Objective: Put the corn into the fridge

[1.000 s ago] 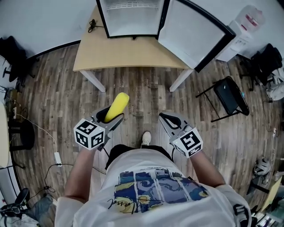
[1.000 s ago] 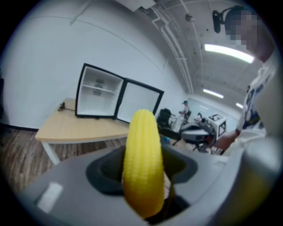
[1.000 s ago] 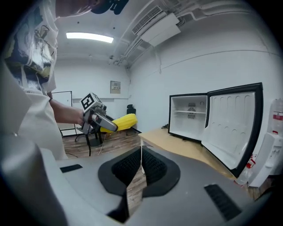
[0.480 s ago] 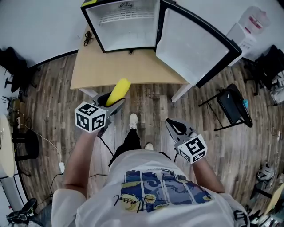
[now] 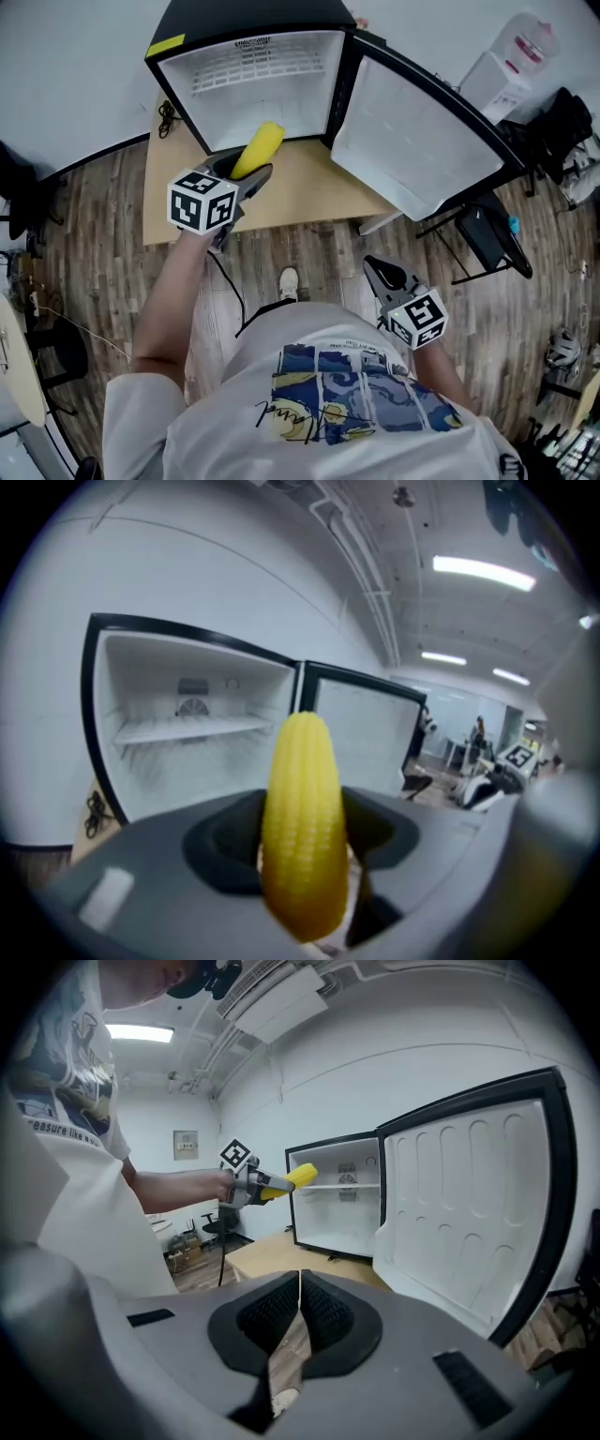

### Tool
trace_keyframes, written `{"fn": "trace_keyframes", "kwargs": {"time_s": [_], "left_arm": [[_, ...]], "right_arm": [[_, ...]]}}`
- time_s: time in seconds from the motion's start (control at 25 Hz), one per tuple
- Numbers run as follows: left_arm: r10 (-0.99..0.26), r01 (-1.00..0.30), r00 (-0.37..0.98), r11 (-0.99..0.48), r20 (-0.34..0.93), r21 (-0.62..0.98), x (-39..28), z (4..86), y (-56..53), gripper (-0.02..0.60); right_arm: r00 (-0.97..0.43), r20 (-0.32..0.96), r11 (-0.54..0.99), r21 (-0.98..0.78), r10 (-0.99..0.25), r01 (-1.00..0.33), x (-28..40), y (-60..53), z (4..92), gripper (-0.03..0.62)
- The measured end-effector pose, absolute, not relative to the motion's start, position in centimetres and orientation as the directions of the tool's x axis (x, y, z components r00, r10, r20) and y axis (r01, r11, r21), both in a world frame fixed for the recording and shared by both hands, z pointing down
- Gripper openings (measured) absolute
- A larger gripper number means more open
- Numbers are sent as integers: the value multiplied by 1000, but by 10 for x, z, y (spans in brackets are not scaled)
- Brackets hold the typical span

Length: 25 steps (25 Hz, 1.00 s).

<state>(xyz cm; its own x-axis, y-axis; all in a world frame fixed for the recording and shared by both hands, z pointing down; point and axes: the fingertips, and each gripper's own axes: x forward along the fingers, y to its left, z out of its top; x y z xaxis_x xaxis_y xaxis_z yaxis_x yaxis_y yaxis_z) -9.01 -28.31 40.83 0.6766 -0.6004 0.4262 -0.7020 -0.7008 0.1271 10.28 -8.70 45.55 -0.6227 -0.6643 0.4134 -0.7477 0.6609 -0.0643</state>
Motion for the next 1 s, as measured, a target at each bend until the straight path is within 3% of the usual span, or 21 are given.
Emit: {"fn": "trace_keyframes", "kwargs": {"time_s": [0.36, 1.0], "left_arm": [[-654, -718, 618, -695, 436, -25, -93, 395, -428, 247], [-747, -730, 417, -615, 518, -299, -71, 393, -556, 247]], "right_arm": [[-617, 379, 657, -28, -690, -753, 63, -159, 435, 15], [-641, 417, 693, -34, -645, -720, 132, -214, 430, 15]]}}
